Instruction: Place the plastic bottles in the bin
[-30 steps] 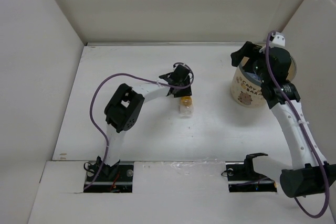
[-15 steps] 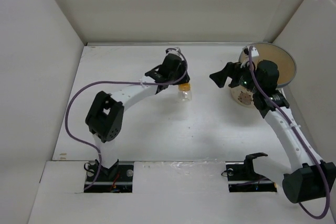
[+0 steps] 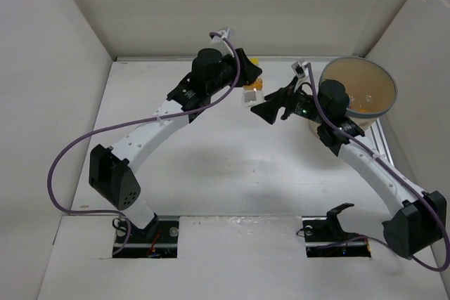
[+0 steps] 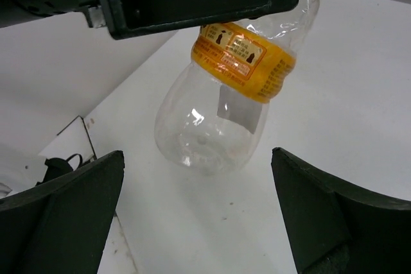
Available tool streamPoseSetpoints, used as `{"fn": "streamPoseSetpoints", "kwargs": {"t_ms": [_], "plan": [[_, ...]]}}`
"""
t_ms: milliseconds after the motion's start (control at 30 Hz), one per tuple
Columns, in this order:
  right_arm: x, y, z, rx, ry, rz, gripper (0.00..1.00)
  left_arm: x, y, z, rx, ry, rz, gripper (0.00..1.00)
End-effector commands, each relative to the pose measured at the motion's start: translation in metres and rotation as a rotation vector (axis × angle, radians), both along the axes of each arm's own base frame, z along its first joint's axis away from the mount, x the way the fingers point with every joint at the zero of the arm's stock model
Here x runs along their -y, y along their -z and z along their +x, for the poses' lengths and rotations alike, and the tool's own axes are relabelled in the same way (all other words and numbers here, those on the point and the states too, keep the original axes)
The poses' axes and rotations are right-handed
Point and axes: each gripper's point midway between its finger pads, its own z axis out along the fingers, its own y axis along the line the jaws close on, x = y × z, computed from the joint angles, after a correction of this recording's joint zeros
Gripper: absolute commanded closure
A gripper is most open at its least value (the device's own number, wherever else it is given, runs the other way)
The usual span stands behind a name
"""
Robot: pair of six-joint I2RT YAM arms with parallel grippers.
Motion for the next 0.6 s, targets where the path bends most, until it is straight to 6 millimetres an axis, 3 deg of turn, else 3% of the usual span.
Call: {"fn": "streamPoseSetpoints", "kwargs": {"t_ms": [0, 33, 67, 133, 200, 267, 300, 333, 400, 433, 467, 500, 567], "plan": [[-0.015, -0.043, 0.012, 0.116, 0.027, 0.061, 0.0, 0.003, -0.056, -0.028, 0.098, 0.097, -0.107, 1.0], [-0.017, -0.042, 0.016, 0.112, 0.041, 0.06, 0.0, 0.003, -0.071, -0.035, 0.131, 0.121, -0.151, 1.0], [-0.016, -0.038, 0.022, 0.093, 0.064, 0.059, 0.0, 0.003, -0.065, -0.039, 0.13, 0.138, -0.152, 1.0], [-0.028, -0.04, 0.027, 0.091, 0.059, 0.07, 0.0, 0.004, -0.076, -0.048, 0.148, 0.169, -0.203, 1.0], [-0.035, -0.043, 0.031, 0.087, 0.056, 0.096, 0.0, 0.009, -0.072, -0.054, 0.14, 0.21, -0.215, 1.0], [-0.044, -0.038, 0.033, 0.068, 0.033, 0.107, 0.05, 0.011, -0.075, -0.057, 0.138, 0.23, -0.227, 1.0], [-0.046, -0.041, 0.035, 0.071, 0.032, 0.118, 0.13, 0.011, -0.075, -0.057, 0.138, 0.23, -0.227, 1.0], [-0.046, -0.043, 0.034, 0.068, 0.032, 0.13, 0.39, 0.011, -0.075, -0.057, 0.138, 0.23, -0.227, 0.98], [-0.048, -0.04, 0.036, 0.065, 0.023, 0.128, 0.72, 0.012, -0.071, -0.055, 0.13, 0.23, -0.222, 0.76], [-0.048, -0.041, 0.037, 0.058, 0.035, 0.134, 0.91, 0.012, -0.071, -0.055, 0.13, 0.23, -0.222, 0.49], [-0.046, -0.041, 0.041, 0.058, 0.057, 0.135, 0.95, 0.011, -0.077, -0.053, 0.141, 0.217, -0.228, 0.0], [-0.044, -0.046, 0.038, 0.07, 0.057, 0.142, 0.95, 0.01, -0.073, -0.051, 0.129, 0.202, -0.221, 0.0], [-0.027, -0.047, 0.05, 0.068, 0.121, 0.139, 0.95, 0.006, -0.081, -0.047, 0.139, 0.169, -0.215, 0.0]]}}
